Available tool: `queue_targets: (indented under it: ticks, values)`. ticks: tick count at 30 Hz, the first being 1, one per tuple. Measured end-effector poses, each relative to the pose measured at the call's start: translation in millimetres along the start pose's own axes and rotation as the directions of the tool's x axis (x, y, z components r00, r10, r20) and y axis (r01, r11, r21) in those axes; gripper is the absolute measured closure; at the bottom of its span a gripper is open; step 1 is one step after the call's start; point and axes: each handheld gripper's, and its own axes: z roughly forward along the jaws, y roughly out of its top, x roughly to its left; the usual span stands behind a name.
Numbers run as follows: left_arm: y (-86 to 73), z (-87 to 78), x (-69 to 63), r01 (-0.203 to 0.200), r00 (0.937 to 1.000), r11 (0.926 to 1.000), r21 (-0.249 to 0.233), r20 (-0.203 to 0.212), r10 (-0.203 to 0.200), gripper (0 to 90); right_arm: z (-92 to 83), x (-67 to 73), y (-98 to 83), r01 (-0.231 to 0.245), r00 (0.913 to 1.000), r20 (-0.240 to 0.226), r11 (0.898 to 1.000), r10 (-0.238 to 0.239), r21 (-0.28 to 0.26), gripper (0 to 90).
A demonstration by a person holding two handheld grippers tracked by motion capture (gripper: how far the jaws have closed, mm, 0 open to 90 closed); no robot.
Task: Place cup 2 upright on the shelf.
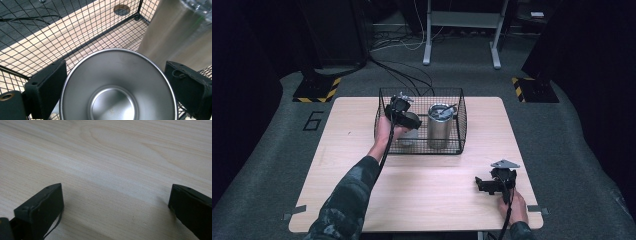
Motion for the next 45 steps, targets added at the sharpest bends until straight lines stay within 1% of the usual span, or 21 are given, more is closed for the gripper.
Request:
queue_targets:
  ticks: [3,6,8,10,14,16,20,22,23,25,27,29,32,34,36,37,40,42,43,44,45]
  values:
    - [-0.7,5.0,-0.7,0.009,0.9999,0.9999,0.004,0.004,-0.009,6.6,0.0,0.0,0.0,0.0,1.0,0.0,1.0,0.0,0.0,0.0]
    - [-1.4,11.7,-2.0,0.007,1.0,0.9999,0.014,-0.004,-0.007,6.6,0.0,0.0,0.0,0.0,1.0,0.0,1.0,0.0,0.0,0.0]
    - [-2.7,16.1,-1.9,0.018,0.9998,0.9997,0.014,0.0,-0.018,6.6,0.0,0.0,0.0,0.0,1.0,0.0,1.0,0.0,0.0,0.0]
    - [-3.9,19.9,-0.9,0.017,0.9998,0.9994,0.029,-0.006,-0.017,6.6,0.0,0.0,0.0,0.0,1.0,0.0,1.0,0.0,0.0,0.0]
    - [-6.1,25.0,3.2,0.028,0.9995,0.999,0.034,-0.016,-0.027,6.5,0.0,0.0,0.0,0.0,1.0,0.0,1.0,0.0,0.0,0.0]
    - [-6.5,25.6,4.8,0.04,0.999,0.999,0.02,-0.021,-0.04,6.5,0.0,0.0,0.0,0.0,1.0,0.0,1.0,0.0,0.0,0.0]
    - [-6.5,26.4,5.5,0.035,0.9991,0.9991,0.025,-0.025,-0.034,6.5,0.0,0.0,0.0,0.0,1.0,0.0,1.0,0.0,0.0,0.0]
    - [-7.5,25.8,5.8,0.048,0.9987,0.9984,0.031,-0.021,-0.047,6.4,0.0,0.0,0.0,0.0,1.0,0.0,1.0,0.0,0.0,0.0]
    - [-7.9,25.2,6.2,0.047,0.9987,0.9982,0.037,-0.021,-0.046,6.4,0.0,0.0,0.0,0.0,1.0,0.0,1.0,0.0,0.0,0.0]
    - [-9.6,23.0,7.2,0.048,0.9987,0.9976,0.05,-0.021,-0.047,6.3,0.0,0.0,0.0,0.0,1.0,0.0,1.0,0.0,0.0,0.0]
    - [-11.0,20.9,7.9,0.045,0.9989,0.9977,0.051,-0.017,-0.044,6.1,0.0,0.0,0.0,0.0,1.0,0.0,1.0,0.0,0.0,0.0]
    - [-11.3,18.2,8.4,0.039,0.9989,0.997,0.067,-0.03,-0.037,6.0,-0.4,-0.8,-0.1,0.014,0.9999,-0.009,1.0,-0.014,0.004,0.0]
    - [-12.3,11.1,9.7,0.058,0.9981,0.9978,0.031,-0.025,-0.057,2.9,-0.3,-0.6,-0.1,0.013,0.9999,-0.007,1.0,-0.013,0.003,0.0]
    - [-11.2,5.8,8.7,0.056,0.9984,0.9983,0.02,-0.01,-0.055,0.1,-0.3,-0.6,-0.2,0.013,0.9999,-0.007,1.0,-0.013,0.003,0.0]
    - [-9.2,-0.1,7.2,0.052,0.9987,0.9987,0.001,0.001,-0.052,0.2,-0.4,-0.8,-0.2,0.017,0.9998,-0.009,1.0,-0.017,0.005,0.0]
    - [-8.5,-2.1,6.4,0.056,0.9985,0.9984,-0.008,0.0,-0.056,0.2,-0.3,-0.7,-0.1,0.014,0.9999,-0.007,1.0,-0.014,0.003,0.0]
    - [-4.6,-11.3,4.9,0.058,0.998,0.998,-0.024,0.026,-0.058,0.2,-0.3,-0.7,-0.1,0.014,0.9999,-0.007,1.0,-0.014,0.003,0.0]
    - [-0.8,-20.2,2.3,0.036,0.9986,0.999,-0.026,0.04,-0.034,0.1,-0.4,-0.8,-0.2,0.016,0.9998,-0.008,1.0,-0.016,0.004,0.0]
    - [0.4,-23.9,1.7,0.032,0.9986,0.9992,-0.025,0.043,-0.031,0.2,-0.1,-0.4,-0.1,0.009,0.9999,-0.005,1.0,-0.009,0.002,0.0]
    - [1.5,-26.9,1.1,0.031,0.9986,0.999,-0.031,0.045,-0.029,0.2,-0.4,-0.8,-0.2,0.015,0.9999,-0.008,1.0,-0.015,0.004,0.0]
    - [2.7,-31.4,1.1,0.023,0.9985,0.9992,-0.033,0.051,-0.021,0.2,0.0,-0.3,-0.1,0.006,1.0,-0.005,1.0,-0.006,0.0,0.0]
